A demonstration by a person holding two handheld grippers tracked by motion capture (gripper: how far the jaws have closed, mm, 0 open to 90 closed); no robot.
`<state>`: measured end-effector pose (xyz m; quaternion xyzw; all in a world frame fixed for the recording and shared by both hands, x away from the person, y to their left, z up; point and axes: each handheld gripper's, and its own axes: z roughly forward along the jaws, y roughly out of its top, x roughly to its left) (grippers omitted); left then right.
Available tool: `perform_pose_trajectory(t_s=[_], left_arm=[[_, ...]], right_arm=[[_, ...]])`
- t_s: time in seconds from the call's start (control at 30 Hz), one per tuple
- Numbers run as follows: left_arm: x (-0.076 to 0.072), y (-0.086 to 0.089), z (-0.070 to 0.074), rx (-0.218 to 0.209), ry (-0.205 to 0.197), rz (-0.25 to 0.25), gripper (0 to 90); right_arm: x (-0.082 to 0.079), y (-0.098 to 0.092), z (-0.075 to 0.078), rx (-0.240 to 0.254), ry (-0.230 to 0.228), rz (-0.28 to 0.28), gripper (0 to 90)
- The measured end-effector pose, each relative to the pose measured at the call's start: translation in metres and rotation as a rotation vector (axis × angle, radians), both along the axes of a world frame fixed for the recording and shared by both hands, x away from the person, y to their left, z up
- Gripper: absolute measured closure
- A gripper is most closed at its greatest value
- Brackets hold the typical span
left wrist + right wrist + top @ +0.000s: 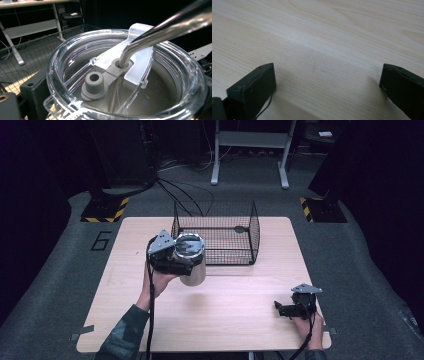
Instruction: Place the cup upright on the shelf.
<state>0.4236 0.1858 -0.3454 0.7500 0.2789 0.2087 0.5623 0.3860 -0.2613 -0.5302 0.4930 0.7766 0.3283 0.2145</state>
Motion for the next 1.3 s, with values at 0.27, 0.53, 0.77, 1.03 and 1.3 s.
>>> perform_pose_trajectory(t_s=[0.27, 0.53, 0.77, 1.03, 1.3], left_arm=[[0.013, -0.007, 0.017, -0.017, -0.012, -0.012, 3.8], [0.029, -0.015, 0.028, -0.014, -0.018, -0.007, 3.8], [0.044, -0.020, 0.037, -0.020, -0.019, 0.002, 3.8], [0.066, -0.027, 0.049, -0.031, -0.030, 0.034, 3.8], [0.089, -0.035, 0.048, -0.021, -0.021, 0.063, 3.8]], right_arm=[[0.000, 0.000, 0.000, 0.000, 0.000, -0.001, 0.2], [0.000, 0.000, 0.000, -0.001, -0.001, 0.000, 0.4], [0.000, 0.000, 0.000, -0.001, -0.001, 0.000, 0.4], [0.000, 0.000, 0.000, 0.001, 0.001, -0.002, 0.5], [0.000, 0.000, 0.000, 0.002, 0.001, -0.004, 0.6]])
